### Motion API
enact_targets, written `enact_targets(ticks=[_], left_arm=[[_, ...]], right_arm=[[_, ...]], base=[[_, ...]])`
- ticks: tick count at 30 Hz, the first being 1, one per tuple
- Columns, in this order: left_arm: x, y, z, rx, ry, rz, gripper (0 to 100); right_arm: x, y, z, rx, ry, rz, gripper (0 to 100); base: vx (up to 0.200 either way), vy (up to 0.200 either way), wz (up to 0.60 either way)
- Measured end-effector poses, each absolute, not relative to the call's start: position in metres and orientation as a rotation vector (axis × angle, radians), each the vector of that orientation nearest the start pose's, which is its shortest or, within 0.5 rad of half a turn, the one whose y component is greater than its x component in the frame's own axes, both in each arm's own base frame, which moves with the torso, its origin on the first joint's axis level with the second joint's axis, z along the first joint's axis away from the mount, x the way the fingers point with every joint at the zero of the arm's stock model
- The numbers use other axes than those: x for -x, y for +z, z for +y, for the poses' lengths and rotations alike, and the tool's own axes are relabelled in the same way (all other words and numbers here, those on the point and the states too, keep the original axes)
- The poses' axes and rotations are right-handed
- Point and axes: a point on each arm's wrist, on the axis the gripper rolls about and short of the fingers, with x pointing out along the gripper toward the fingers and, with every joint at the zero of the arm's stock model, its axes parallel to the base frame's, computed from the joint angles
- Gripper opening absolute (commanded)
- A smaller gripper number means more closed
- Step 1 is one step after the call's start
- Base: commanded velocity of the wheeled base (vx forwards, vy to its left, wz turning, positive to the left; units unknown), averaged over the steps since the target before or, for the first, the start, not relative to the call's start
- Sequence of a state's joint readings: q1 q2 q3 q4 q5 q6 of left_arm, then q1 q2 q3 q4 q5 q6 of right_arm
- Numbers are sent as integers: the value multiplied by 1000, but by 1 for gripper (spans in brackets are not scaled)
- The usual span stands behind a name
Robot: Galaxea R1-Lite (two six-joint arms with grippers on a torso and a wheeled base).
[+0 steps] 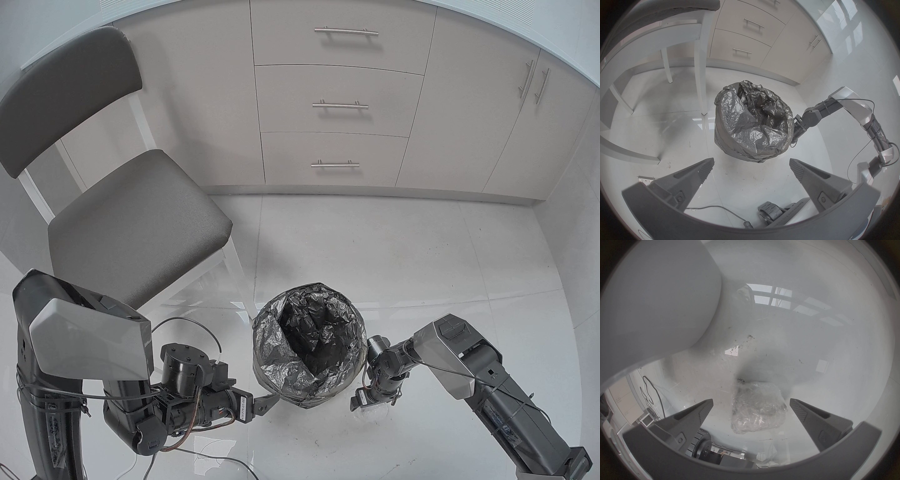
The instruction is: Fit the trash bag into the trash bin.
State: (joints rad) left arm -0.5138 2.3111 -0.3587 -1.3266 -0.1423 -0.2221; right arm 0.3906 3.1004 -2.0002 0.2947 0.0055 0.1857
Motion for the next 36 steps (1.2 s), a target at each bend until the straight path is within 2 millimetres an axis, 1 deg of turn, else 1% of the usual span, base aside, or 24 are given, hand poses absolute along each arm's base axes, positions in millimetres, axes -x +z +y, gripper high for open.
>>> enact_targets(ticks=[14, 15, 36], left_arm=[[-251, -30, -146, 88, -560, 696, 100], [-251, -30, -146, 88, -559, 697, 100], [-251, -31, -146, 88, -559, 697, 100]], right_arm=[[-429, -210, 175, 144, 215, 1396, 100], [-429, -210, 175, 144, 215, 1399, 0], [-428, -210, 176, 176, 236, 1405, 0]], base=[[0, 0, 0], [0, 0, 0], [0, 0, 0]])
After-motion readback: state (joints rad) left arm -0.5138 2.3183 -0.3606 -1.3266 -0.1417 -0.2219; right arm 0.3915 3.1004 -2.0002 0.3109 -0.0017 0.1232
